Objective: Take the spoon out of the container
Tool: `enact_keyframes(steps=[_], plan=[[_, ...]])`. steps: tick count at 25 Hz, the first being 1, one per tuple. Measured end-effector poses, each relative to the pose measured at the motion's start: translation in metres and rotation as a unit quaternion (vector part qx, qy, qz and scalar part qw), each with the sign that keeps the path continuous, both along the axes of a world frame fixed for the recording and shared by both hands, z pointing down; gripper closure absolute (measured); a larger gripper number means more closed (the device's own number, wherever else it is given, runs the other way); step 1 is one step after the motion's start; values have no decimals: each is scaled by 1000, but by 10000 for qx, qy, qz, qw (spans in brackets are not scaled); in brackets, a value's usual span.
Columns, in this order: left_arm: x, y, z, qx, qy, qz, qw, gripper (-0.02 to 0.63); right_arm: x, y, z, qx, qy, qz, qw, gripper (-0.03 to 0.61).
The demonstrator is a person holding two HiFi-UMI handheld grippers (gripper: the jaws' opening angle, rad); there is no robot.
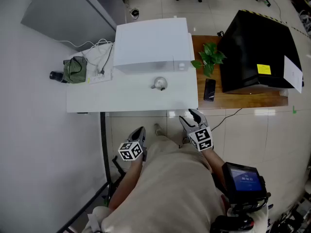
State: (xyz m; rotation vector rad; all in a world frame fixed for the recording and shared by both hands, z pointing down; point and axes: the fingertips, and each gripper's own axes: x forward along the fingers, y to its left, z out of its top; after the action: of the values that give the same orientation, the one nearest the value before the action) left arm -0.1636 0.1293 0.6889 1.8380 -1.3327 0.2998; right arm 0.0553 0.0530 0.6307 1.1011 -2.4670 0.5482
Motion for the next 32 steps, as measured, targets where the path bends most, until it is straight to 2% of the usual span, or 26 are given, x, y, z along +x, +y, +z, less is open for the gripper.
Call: enact_keyframes(steps=[4,8,13,22,26,32], plan=[[29,9,-4,153,-133,-75,9998,614,55,24,11,-157,-80,288,9994,373],[57,7,-11,339,-181,-241,9990,614,71,12,3,91,-181,70,9998,374],[76,3,-25,548,-229,-399,9974,614,67,-1,-18,378,-328,-245,9984,376],[69,-17,-33,588,-270,-608,9960,614,54,-25,-16,379,-344,-495,9975,393],[64,-30,-31,542,-220,-487,9971,614,40,-32,-15,249,-202,-581,9978,393],[56,-83,-30,670,-31,-85,9977,614,19,-69,-16,289,48,-431,9986,393]])
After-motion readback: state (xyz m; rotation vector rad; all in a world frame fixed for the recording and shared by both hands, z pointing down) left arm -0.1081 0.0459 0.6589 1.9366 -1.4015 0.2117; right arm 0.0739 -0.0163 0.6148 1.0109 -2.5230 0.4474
